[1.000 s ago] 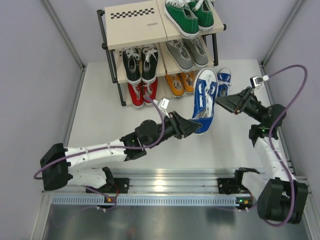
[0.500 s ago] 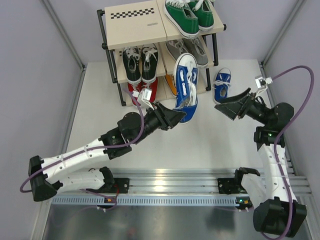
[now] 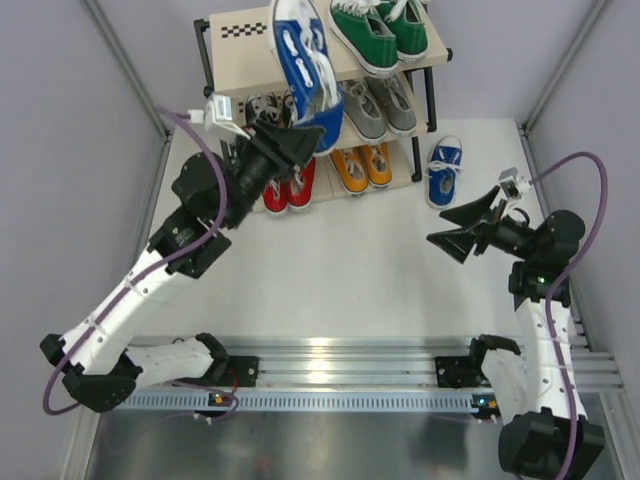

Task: Place and organize the shoes onto the shoe shelf
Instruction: Place the shoe at the shoe shelf.

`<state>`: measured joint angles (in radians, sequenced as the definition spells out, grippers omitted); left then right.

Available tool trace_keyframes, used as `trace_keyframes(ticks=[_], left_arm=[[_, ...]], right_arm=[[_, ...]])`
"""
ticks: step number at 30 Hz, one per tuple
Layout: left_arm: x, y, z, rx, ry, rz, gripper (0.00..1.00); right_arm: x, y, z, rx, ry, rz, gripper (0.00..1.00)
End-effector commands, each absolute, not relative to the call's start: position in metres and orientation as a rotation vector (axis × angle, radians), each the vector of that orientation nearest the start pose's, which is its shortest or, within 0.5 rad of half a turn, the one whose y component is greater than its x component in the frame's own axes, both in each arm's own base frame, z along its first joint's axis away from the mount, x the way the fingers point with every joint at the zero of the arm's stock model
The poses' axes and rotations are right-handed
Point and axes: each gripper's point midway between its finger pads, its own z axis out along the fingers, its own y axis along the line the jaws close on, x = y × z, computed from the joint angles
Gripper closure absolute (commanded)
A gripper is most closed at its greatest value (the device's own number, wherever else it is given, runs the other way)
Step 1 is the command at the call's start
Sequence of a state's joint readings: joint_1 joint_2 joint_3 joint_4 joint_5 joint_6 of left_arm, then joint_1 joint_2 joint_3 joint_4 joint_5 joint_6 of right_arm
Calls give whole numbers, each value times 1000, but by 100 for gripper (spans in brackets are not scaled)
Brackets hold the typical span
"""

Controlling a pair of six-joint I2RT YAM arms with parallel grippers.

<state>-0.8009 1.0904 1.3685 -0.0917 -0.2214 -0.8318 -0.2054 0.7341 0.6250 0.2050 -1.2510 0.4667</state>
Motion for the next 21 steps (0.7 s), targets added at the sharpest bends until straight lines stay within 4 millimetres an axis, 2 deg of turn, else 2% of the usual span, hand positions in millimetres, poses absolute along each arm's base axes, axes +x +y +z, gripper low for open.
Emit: trace_keyframes(ticks=[1,2,3,5,6,9,12,13,14,17,18,19,21], left_arm=[[290,-242,538,-279,1376,-1207,100],[292,-238,555,-291,1350,-1220,100],[314,-239,547,-309,1383,-1184,100],[328,-241,549,-315,1403,-1195,100],[342,-238,556,-325,1393,-1186,100],[368,-237,556,-355,1422,-1174,100],[392,-237,543,-386,1469,-1159,100],[393,-234,552,-391,1455,-1168,100],[404,-237,542,-414,1490,-1168,100],[416,-232,546,-450,1484,-1172,100],[424,-231,540,-466,1501,-1163,100],[425,-230,544,-469,1490,-1165,100],[432,-230,540,-489,1501,-1165,100]], right_arm=[[217,126,292,-639,1510,1026,9],[216,126,289,-643,1514,1033,8],[217,126,288,-642,1515,1031,8],[217,124,285,-644,1515,1026,8],[217,123,285,-645,1515,1025,8],[216,122,283,-646,1514,1019,8],[214,122,281,-646,1516,1024,7],[214,122,281,-646,1516,1024,7],[212,123,281,-649,1513,1024,7],[210,123,283,-652,1506,1018,7],[210,123,283,-652,1505,1016,7],[210,123,283,-651,1504,1016,7],[208,123,283,-653,1502,1014,7]])
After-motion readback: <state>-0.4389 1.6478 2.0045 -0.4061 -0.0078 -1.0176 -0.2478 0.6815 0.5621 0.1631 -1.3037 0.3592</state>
